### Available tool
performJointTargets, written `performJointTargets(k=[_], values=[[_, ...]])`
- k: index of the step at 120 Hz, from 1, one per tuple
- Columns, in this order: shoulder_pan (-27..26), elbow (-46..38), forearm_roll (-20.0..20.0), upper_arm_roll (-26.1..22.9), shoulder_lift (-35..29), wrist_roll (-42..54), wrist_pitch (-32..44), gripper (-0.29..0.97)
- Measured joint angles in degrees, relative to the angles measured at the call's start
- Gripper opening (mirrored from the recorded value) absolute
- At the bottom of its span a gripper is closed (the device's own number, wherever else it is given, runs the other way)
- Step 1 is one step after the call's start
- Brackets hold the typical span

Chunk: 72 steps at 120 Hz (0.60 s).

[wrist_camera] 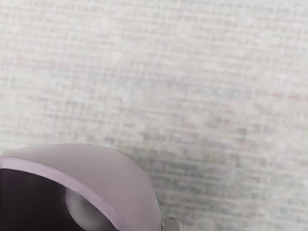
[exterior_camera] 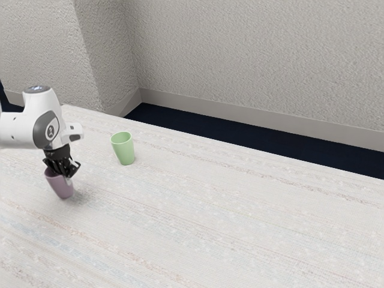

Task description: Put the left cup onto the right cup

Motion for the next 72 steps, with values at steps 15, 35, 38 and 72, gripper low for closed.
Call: performJointTargets(k=[15, 35, 38, 72], values=[[-0.8, 0.23, 0.22, 0.0, -1.07, -0.18, -0.87, -0.1], [-2.39, 5.25, 0.41, -0.01, -1.33, -0.32, -4.12, -0.1], [-2.6, 6.16, 0.43, -0.01, -1.25, -0.33, -4.78, -0.1], [-3.98, 17.8, -0.08, -0.19, 2.29, -0.22, -12.33, -0.1]])
